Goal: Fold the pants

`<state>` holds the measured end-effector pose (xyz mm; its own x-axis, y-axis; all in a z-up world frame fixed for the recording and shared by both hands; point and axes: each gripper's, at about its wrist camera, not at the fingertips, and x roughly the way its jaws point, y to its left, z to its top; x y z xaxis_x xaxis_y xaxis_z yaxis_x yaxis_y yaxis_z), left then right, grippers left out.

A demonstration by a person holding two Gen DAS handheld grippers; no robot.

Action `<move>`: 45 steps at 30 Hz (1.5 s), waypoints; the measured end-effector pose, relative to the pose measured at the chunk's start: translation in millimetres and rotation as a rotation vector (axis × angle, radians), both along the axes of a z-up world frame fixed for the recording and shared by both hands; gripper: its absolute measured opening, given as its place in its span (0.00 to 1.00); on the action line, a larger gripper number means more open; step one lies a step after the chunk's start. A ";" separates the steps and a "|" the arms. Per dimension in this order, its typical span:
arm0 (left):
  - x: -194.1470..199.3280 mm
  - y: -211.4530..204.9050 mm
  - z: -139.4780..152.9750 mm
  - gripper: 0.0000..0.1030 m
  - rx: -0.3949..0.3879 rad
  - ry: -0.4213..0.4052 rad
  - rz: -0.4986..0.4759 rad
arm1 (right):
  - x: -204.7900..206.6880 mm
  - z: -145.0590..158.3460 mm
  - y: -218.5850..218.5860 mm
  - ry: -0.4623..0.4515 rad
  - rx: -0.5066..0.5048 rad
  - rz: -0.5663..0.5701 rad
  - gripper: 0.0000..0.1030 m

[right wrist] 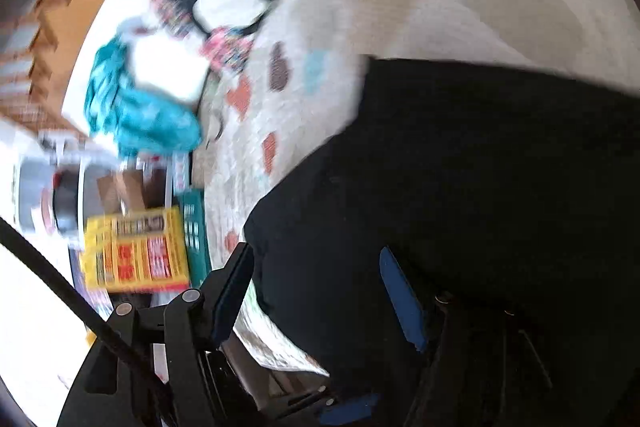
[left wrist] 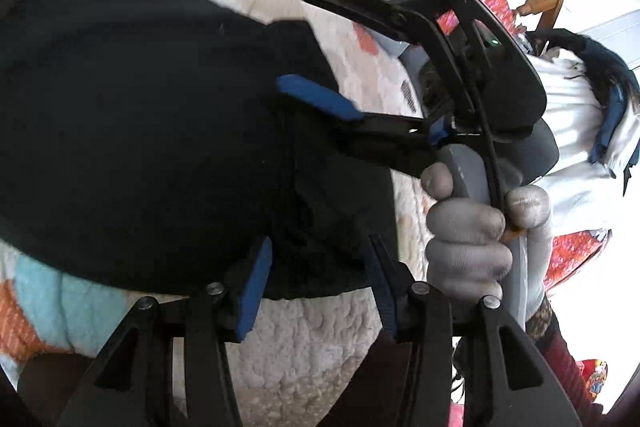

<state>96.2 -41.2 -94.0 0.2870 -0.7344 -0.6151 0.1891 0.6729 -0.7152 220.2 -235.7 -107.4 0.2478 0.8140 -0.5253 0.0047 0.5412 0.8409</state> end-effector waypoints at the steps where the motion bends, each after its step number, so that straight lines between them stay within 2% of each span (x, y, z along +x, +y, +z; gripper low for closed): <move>1: -2.8 1.4 2.5 0.46 -0.009 -0.008 0.008 | -0.1 10.4 -2.2 -0.032 -0.021 0.002 0.68; 4: -14.3 -1.6 10.0 0.49 -0.056 -0.039 0.015 | 6.0 29.8 -7.6 -0.089 -0.075 -0.022 0.68; 8: -21.6 -13.2 9.1 0.51 -0.022 -0.093 -0.018 | 35.2 25.3 0.9 -0.057 -0.132 -0.056 0.68; 9: -22.8 -13.5 6.9 0.51 -0.016 -0.101 -0.018 | 45.1 21.0 4.4 -0.050 -0.178 -0.064 0.67; 11: -20.4 -8.3 -0.2 0.51 0.009 -0.093 -0.002 | 63.2 9.8 6.8 -0.031 -0.358 -0.082 0.66; 12: -18.9 -5.5 -3.9 0.51 -0.003 -0.080 0.000 | 74.7 3.6 8.0 -0.034 -0.435 -0.095 0.54; 14: -18.3 6.8 -9.5 0.51 -0.039 -0.048 0.020 | 87.3 3.5 2.0 -0.044 -0.460 -0.138 0.53; 16: -19.6 19.2 -7.6 0.51 -0.052 -0.049 0.042 | 95.9 12.2 -1.9 -0.031 -0.501 -0.156 0.54; 20: -27.0 46.3 6.9 0.51 -0.053 -0.078 0.103 | 71.8 53.6 -19.5 -0.108 -0.405 -0.163 0.55; 22: -31.8 57.1 10.7 0.52 -0.061 -0.082 0.128 | 40.6 68.3 -32.0 -0.128 -0.376 -0.160 0.62; 24: -37.9 73.9 14.4 0.52 -0.057 -0.084 0.166 | 10.1 72.2 -40.3 -0.128 -0.387 -0.143 0.63; 30: -43.0 118.6 11.2 0.52 -0.095 -0.010 0.317 | -68.4 57.5 -57.2 -0.101 -0.439 -0.110 0.63; 33: -47.3 137.3 15.8 0.52 -0.116 0.004 0.377 | -87.0 45.3 -31.0 -0.108 -0.521 -0.050 0.63; 37: -60.9 166.1 24.3 0.54 -0.092 -0.022 0.457 | -93.9 34.2 12.0 -0.145 -0.597 0.014 0.63; 41: -66.6 188.2 15.1 0.56 -0.094 -0.001 0.541 | -92.4 11.7 36.5 -0.086 -0.515 0.049 0.64; 45: -67.6 210.6 0.0 0.56 -0.099 0.029 0.596 | -93.7 18.6 42.2 -0.083 -0.480 0.066 0.65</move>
